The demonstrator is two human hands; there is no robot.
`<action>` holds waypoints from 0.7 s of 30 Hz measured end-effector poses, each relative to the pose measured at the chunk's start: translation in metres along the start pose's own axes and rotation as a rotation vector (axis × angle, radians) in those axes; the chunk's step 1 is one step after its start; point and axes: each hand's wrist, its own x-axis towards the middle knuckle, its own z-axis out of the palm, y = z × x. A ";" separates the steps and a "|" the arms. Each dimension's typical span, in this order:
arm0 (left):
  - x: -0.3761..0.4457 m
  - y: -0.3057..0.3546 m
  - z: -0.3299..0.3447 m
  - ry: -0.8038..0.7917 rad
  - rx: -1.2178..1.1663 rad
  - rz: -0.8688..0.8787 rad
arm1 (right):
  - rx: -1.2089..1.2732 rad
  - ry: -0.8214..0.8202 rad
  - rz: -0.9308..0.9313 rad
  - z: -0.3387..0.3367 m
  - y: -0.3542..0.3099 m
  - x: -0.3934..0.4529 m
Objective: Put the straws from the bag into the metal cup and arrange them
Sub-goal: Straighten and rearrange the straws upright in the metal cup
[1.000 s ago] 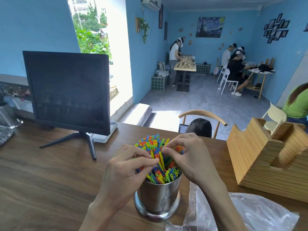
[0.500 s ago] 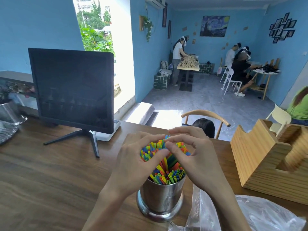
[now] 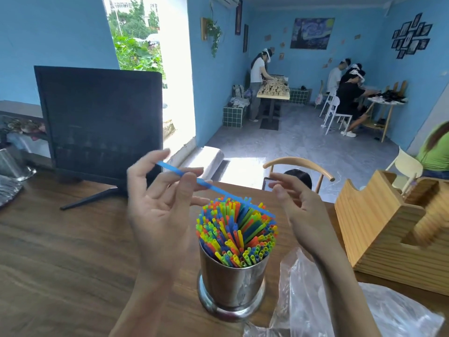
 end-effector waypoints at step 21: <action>0.002 -0.019 0.000 -0.369 0.466 -0.156 | 0.271 -0.050 -0.017 -0.009 -0.010 -0.005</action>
